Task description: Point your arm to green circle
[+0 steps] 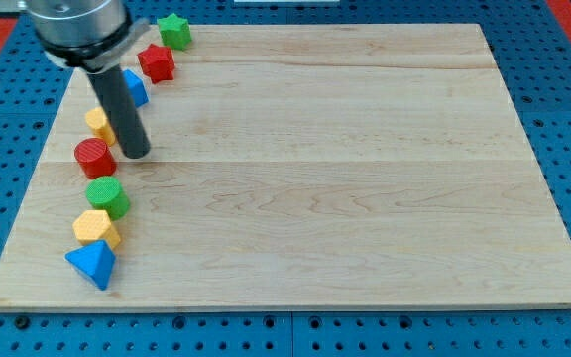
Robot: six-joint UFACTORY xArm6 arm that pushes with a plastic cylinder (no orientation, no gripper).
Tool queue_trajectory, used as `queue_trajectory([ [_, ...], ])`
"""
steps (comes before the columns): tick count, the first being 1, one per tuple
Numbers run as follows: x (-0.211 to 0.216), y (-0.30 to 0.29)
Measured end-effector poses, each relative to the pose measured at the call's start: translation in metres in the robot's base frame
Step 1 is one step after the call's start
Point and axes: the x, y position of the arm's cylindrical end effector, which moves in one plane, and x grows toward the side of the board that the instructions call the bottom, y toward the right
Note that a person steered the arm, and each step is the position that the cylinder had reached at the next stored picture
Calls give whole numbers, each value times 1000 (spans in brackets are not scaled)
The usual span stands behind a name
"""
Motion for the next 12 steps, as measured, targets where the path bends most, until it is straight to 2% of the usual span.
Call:
queue_trajectory([
  [3,-1,99],
  [5,-3,130],
  [7,-21,98],
  [10,5,23],
  [12,8,19],
])
